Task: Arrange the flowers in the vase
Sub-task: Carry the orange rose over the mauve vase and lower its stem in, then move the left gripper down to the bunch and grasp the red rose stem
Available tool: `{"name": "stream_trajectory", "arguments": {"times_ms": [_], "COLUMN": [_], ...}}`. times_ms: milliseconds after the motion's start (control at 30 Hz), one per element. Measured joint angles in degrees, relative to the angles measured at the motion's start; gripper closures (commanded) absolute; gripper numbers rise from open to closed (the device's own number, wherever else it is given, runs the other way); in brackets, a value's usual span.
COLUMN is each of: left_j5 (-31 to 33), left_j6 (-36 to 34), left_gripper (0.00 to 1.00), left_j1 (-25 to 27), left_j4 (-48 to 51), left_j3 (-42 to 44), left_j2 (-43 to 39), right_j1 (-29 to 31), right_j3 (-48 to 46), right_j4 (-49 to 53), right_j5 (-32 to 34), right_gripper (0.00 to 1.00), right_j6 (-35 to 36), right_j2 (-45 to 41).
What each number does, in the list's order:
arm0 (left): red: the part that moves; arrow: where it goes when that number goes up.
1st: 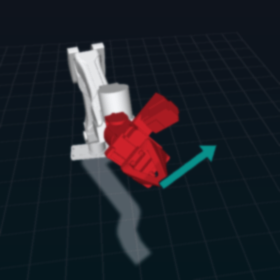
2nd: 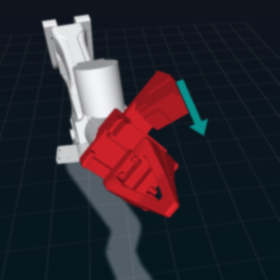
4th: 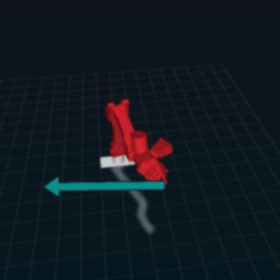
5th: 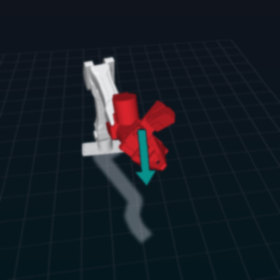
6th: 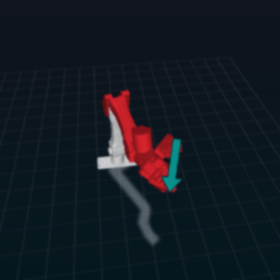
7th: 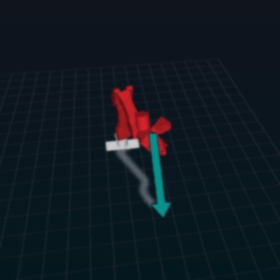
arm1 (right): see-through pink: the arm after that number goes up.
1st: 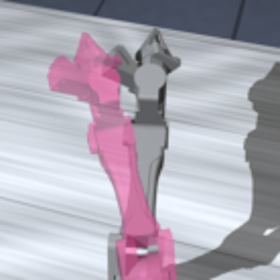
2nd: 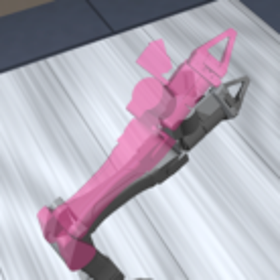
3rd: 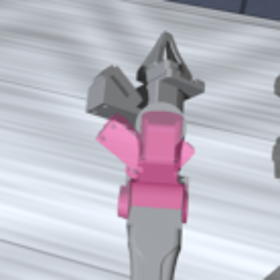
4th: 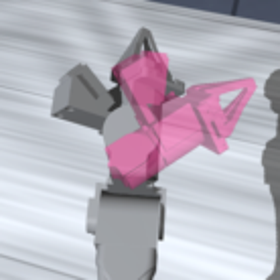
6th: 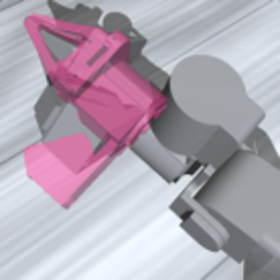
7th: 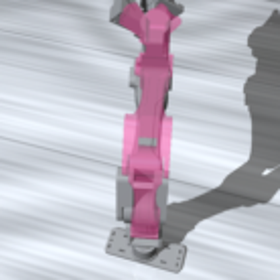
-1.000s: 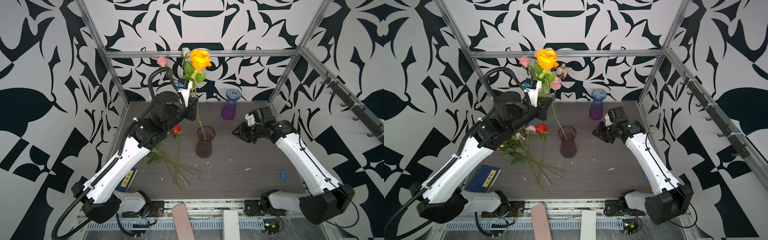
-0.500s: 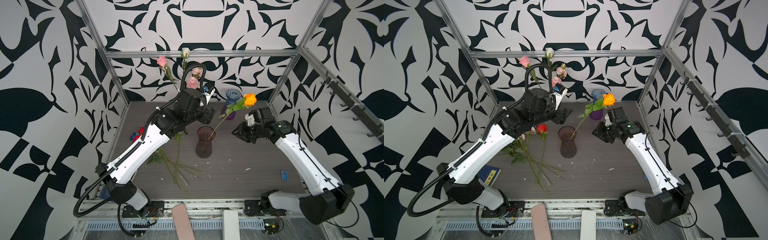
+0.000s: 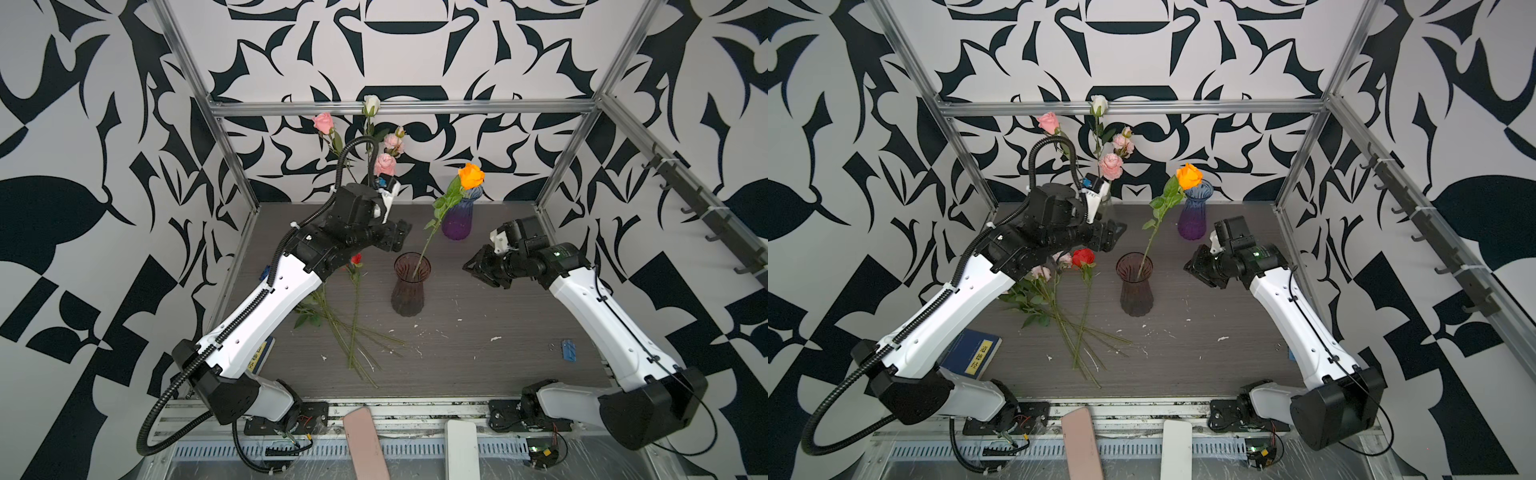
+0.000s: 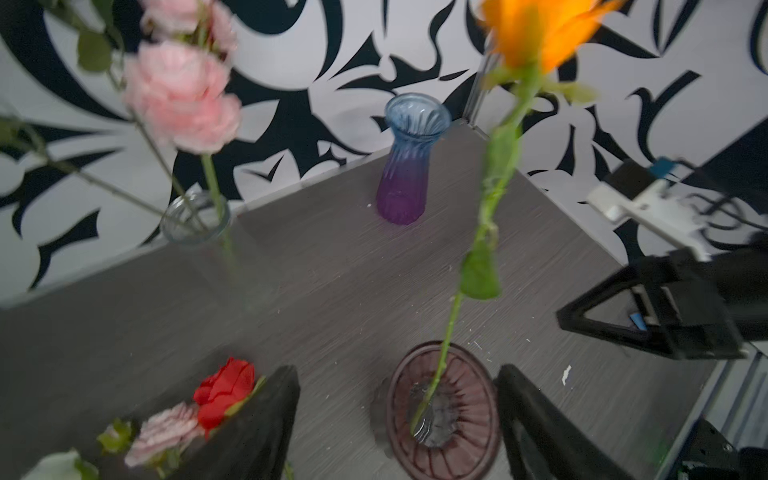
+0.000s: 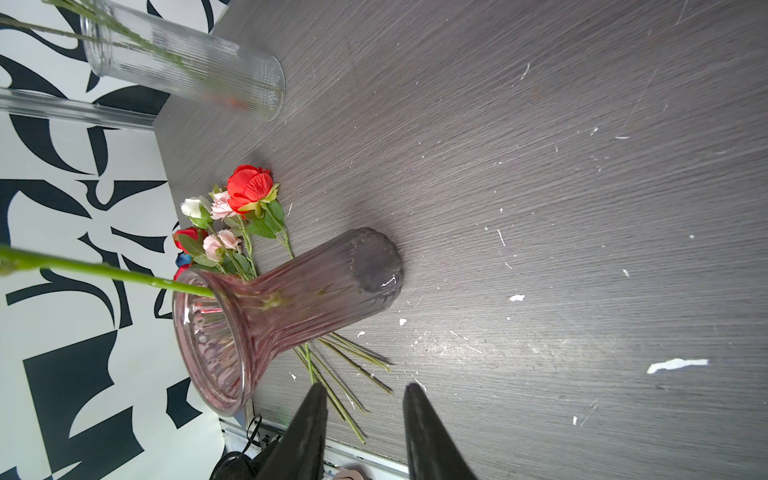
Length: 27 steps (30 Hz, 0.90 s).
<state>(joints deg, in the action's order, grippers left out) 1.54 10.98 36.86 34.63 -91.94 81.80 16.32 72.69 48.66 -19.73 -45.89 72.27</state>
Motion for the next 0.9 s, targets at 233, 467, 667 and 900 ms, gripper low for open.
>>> {"name": "stream_trajectory", "arguments": {"times_ms": [233, 467, 667, 900], "left_j5": [-10.8, -14.3, -14.3, -13.6], "left_j6": [13.2, 15.3, 14.7, 14.6], "left_gripper": [0.36, 0.53, 0.55, 0.52], "left_j1": [-13.9, -14.2, -14.2, -14.2], "left_j4": [-3.5, -1.7, 1.3, 2.7], "left_j3": [17.2, 19.6, 19.9, 21.8], "left_j2": [-2.2, 0.0, 5.0, 8.7], "right_j1": [0.0, 0.0, 0.0, 0.0], "right_j3": [-0.1, -0.5, -0.6, -1.4], "right_j4": [-0.2, -0.4, -0.7, -0.8], "right_j5": [0.0, -0.1, -0.3, -0.6], "right_gripper": [0.65, 0.65, 0.65, 0.65], "right_j6": [-0.4, -0.5, -0.5, -0.5], "right_j2": [0.0, 0.0, 0.0, -0.1]}}
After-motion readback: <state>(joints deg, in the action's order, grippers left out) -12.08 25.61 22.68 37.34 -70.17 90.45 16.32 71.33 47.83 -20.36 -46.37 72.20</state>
